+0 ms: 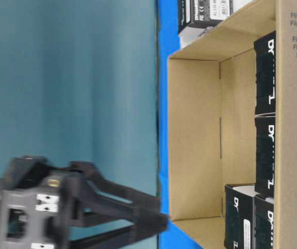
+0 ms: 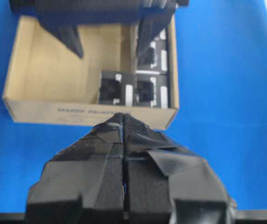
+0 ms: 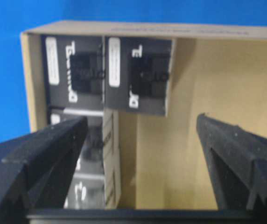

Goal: Pick the box from inside the cardboard box.
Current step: 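Lower the open right gripper onto the upper-left black-and-white box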

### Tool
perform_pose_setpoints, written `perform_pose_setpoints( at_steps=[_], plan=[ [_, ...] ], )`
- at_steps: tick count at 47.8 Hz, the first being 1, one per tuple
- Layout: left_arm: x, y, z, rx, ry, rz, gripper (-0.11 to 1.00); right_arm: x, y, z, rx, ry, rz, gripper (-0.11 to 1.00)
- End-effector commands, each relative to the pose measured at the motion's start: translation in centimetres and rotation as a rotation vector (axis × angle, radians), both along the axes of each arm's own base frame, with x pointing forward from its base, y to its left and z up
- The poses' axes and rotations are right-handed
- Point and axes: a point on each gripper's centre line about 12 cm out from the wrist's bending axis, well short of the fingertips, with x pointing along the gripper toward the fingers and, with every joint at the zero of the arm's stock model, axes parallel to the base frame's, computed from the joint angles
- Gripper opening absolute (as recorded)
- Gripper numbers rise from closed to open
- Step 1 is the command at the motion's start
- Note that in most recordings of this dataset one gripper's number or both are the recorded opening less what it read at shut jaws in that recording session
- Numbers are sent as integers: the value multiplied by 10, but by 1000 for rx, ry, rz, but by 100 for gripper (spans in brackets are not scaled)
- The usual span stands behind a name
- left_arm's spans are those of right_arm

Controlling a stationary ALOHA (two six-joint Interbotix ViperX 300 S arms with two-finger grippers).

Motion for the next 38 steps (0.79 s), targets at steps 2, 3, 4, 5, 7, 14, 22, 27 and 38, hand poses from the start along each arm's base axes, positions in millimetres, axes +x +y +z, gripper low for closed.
perform_pose_setpoints(
  at_steps=[2, 3, 4, 5, 7, 14, 22, 27, 38],
  plan=[
    [2, 0, 10, 1, -32, -3, -7, 1, 0, -11, 7, -9, -10, 95],
    [2, 0, 9, 1, -32, -3, -7, 1, 0, -14, 7, -9, -12, 95],
    [2, 0, 9, 1, -29, -3, -7, 1, 0, -15, 6, -10, -12, 95],
    [2, 0, 8, 1, -28, -3, -7, 1, -1, -17, 5, -15, -13, 95],
    [3, 0, 8, 1, -26, -3, -7, 1, -1, -21, 2, -22, -12, 95],
    [3, -1, 7, 2, -22, -3, -7, 0, -1, -35, -4, -28, -8, 95],
    [3, -1, 7, 0, -22, -2, -7, 3, -2, -39, -7, -46, -13, 95],
    [3, -1, 7, -1, -21, -1, -7, 4, -2, -42, -7, -44, -14, 95],
    [3, -1, 7, 0, -23, -2, -7, 4, 0, -48, -7, -34, -11, 95]
  ],
)
